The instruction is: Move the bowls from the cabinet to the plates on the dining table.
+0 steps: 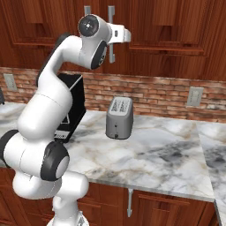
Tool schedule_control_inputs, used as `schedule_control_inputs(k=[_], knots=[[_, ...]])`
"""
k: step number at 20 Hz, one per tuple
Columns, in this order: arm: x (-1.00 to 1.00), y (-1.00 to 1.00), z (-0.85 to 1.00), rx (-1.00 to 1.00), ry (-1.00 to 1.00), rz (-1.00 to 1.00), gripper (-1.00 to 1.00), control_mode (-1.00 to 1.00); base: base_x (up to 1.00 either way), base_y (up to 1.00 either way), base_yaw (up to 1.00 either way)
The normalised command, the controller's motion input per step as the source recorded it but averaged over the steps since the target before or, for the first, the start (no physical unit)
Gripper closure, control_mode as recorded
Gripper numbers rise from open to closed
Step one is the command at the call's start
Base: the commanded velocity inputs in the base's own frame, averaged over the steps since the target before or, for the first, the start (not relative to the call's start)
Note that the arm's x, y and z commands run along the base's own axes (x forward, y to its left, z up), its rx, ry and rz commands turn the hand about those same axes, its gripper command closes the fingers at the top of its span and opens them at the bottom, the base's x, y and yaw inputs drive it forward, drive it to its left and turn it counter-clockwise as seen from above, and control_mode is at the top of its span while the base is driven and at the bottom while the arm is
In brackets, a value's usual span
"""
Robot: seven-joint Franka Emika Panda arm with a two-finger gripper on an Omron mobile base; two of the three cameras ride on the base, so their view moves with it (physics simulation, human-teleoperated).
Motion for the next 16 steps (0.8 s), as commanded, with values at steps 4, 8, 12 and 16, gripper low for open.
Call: schedule_control_inputs(k=[4, 8, 12, 16], knots=[[0.47, -0.02, 0.0, 0.0, -0.01, 0.0, -1.0, -1.0, 0.0, 0.0, 0.0], [0.45, -0.03, 0.0, 0.0, -0.02, 0.0, -1.0, -1.0, 0.0, 0.0, 0.0], [0.58, 0.0, -0.06, 0.0, 0.0, 0.0, 1.0, -1.0, 0.0, 0.0, 0.0], [0.01, 0.0, 0.0, 0.0, -0.05, 0.0, 1.0, -1.0, 0.0, 0.0, 0.0]])
